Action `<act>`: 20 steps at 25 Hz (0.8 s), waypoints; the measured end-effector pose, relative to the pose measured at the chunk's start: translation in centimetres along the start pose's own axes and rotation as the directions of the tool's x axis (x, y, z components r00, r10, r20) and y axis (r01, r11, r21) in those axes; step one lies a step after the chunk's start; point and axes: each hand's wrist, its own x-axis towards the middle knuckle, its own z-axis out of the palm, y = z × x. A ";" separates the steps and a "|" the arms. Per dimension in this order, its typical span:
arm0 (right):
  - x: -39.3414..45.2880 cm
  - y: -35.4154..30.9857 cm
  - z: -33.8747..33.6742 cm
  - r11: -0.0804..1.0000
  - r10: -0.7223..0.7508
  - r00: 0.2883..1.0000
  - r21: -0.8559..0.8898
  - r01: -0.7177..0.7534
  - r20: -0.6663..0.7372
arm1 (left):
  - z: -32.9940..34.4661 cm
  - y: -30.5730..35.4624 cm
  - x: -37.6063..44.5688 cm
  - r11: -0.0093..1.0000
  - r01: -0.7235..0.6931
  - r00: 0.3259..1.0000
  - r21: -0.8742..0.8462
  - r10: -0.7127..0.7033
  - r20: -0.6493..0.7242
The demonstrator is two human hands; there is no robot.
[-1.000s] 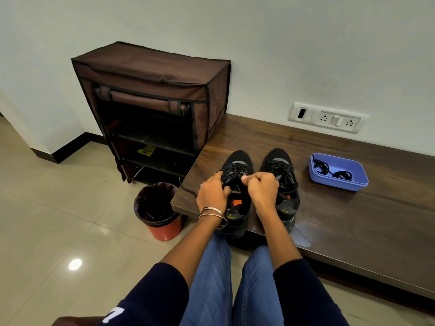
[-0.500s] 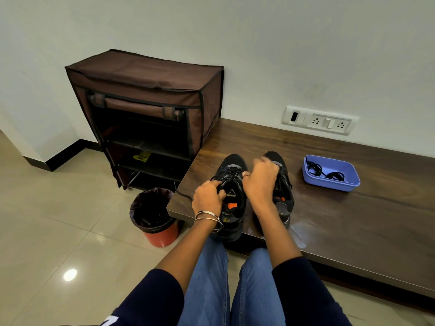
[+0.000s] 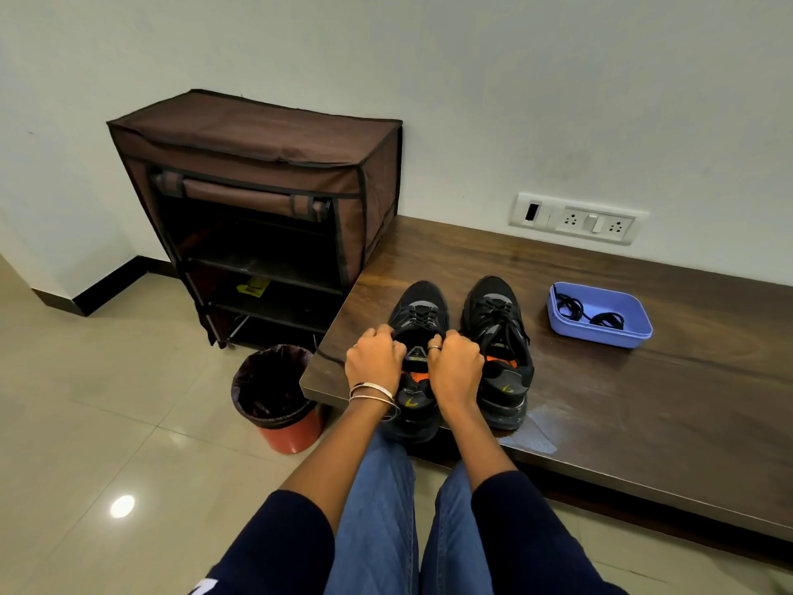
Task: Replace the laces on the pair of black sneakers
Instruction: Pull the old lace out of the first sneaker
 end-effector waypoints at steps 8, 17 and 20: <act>0.4 0.6 -0.1 0.998 -0.023 0.997 0.064 0.018 0.077 | 0.1 0.6 1.3 0.922 -0.355 0.927 0.153 0.368 -0.072; 0.5 0.3 -0.1 1.000 -0.011 0.994 -0.004 0.012 0.110 | 0.4 2.9 3.7 0.794 -0.487 0.866 0.364 0.494 0.081; 0.6 0.2 0.1 0.999 0.021 0.990 -0.027 -0.017 0.137 | 1.2 1.9 4.8 0.995 -0.100 0.991 0.020 0.102 -0.085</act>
